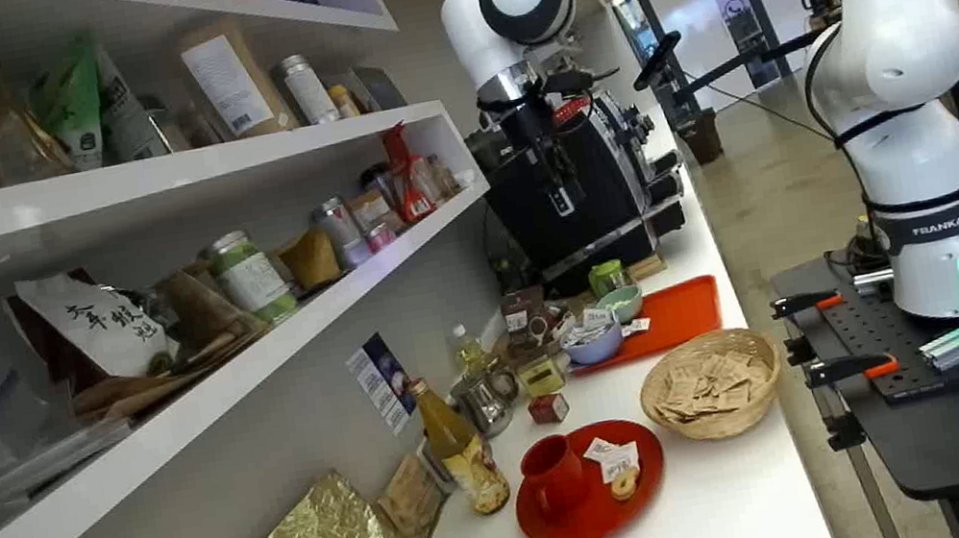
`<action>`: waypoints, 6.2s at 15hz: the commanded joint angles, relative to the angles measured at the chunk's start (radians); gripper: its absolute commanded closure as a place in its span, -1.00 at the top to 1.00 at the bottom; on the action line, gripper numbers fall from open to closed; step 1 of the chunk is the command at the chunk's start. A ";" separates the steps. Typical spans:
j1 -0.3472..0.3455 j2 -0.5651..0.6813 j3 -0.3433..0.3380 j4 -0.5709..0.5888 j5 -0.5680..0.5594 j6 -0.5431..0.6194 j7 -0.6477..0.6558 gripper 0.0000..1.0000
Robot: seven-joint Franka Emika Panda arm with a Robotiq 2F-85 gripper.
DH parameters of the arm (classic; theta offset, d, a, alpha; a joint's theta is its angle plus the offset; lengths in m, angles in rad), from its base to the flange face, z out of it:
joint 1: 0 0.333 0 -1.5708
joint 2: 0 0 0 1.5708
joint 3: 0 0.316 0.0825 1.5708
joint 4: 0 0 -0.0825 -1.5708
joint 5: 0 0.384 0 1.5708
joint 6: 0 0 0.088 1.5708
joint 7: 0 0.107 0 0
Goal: Put the orange packet on the counter.
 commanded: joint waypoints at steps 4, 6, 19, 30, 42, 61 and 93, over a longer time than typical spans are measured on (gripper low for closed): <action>-0.002 0.000 0.002 0.002 0.001 -0.002 -0.001 1.00; -0.002 0.000 0.002 0.002 0.001 -0.002 -0.001 1.00; -0.002 0.000 0.002 0.002 0.001 -0.002 -0.001 1.00; -0.110 0.008 0.048 0.037 -0.273 0.085 0.189 1.00; -0.276 0.077 0.048 0.227 -0.716 0.505 0.395 1.00; -0.235 0.629 -0.108 0.731 -0.104 0.864 -0.168 1.00; -0.095 0.028 -0.047 0.171 -0.280 0.521 -0.096 -0.99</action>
